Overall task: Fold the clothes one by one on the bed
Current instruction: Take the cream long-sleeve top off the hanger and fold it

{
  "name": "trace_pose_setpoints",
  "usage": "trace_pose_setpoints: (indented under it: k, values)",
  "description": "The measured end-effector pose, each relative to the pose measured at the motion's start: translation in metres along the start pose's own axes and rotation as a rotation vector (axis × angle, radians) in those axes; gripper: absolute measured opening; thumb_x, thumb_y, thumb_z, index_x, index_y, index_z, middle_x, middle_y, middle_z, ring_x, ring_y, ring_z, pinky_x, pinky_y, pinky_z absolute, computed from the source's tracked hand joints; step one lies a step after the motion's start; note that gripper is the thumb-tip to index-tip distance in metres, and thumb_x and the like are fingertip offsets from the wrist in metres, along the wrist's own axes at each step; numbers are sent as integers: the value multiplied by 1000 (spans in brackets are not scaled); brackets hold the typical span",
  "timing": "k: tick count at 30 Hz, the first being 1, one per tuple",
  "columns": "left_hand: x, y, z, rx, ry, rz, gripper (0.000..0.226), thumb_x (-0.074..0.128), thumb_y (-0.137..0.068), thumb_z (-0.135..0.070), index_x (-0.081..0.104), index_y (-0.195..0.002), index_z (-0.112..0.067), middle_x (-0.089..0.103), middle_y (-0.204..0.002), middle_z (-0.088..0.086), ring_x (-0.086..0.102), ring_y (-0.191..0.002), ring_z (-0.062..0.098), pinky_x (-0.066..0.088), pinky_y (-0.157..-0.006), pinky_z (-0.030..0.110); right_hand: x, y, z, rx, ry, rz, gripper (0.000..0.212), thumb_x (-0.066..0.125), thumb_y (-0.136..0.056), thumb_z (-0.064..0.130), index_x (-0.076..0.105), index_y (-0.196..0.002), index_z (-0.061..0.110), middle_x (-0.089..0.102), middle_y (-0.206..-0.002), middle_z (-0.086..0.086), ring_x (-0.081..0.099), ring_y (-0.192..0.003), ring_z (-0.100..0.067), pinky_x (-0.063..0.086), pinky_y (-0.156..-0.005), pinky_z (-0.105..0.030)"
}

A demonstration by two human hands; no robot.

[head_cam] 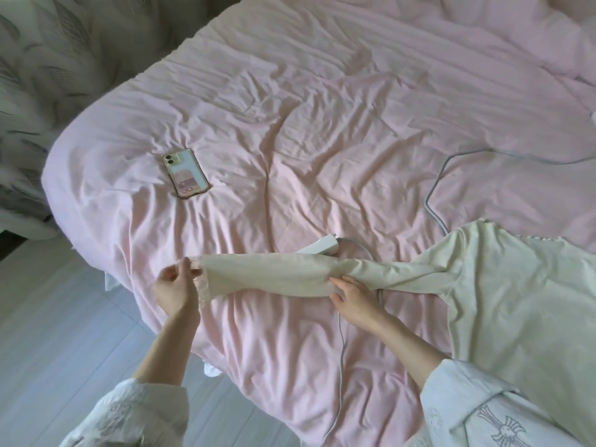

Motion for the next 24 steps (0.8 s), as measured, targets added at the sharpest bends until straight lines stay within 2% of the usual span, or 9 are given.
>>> trace_pose_setpoints:
  k: [2,4,7,12,14,16,19,21,24]
  values:
    - [0,-11,-15,82,100,3,22,58,-90,-29,62,-97,-9,56,-55,-1,50,-39,2,47,-46,21,-4,0,4,-22,22,-34,44,43,-96,28,43,-139,25,37,-147,0,33,-136,-20,30,-108,-32]
    - [-1,-24,-23,134,112,-16,18,59,-86,-40,63,-89,-23,51,-60,2,47,-38,9,43,-40,23,-10,1,9,-42,87,-95,43,42,-96,30,42,-138,25,35,-148,-1,33,-136,-23,31,-108,-35]
    - [-4,-42,-20,154,158,-108,15,59,-84,-41,62,-82,-26,52,-72,7,46,-51,14,41,-49,30,-17,5,14,-24,192,-191,53,41,-96,36,26,-147,28,22,-156,-1,22,-142,-20,18,-114,-45]
    - [-15,-36,9,78,109,-288,29,52,-92,-27,64,-110,-6,67,-70,-5,63,-64,2,48,-75,33,-15,12,5,3,309,-191,70,39,-96,43,-3,-150,32,2,-160,-1,5,-146,-22,-2,-111,-60]
    - [-20,-34,31,-13,-48,-307,30,49,-92,-32,64,-111,-13,71,-99,7,65,-98,20,46,-89,34,-11,12,-2,12,301,-166,73,37,-96,44,-11,-149,31,-3,-160,-2,2,-147,-23,-2,-113,-58]
    - [-19,-35,48,-104,-152,-256,33,49,-91,-36,62,-112,-15,65,-113,16,60,-106,34,48,-93,42,-8,12,-6,3,271,-164,73,37,-97,42,-14,-148,28,-5,-159,-3,2,-147,-22,0,-115,-53]
    - [-8,-39,65,-256,-114,-31,47,58,-87,-44,53,-120,-10,61,-106,18,62,-83,35,54,-71,42,-3,10,-8,-31,204,-214,74,43,-96,36,-4,-151,20,4,-159,-10,13,-146,-26,13,-118,-45]
    - [-4,-38,69,-368,-80,109,60,66,-82,-47,48,-119,-4,54,-80,14,49,-53,23,43,-44,26,-3,11,-4,-40,163,-325,65,53,-91,28,25,-147,10,34,-147,-19,38,-133,-34,35,-107,-46]
    - [-1,-31,73,-506,-81,286,50,64,-82,-50,53,-91,-3,42,-48,7,34,-28,12,26,-33,11,-5,10,7,-84,157,-408,44,60,-87,22,51,-127,6,54,-123,-16,53,-113,-36,45,-89,-45]
Point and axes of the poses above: each hand's wrist, its own y-axis away from the middle knuckle, its own x-axis out of the palm, z = x × y, the point moved 3 cm from there along -y, towards the middle knuckle
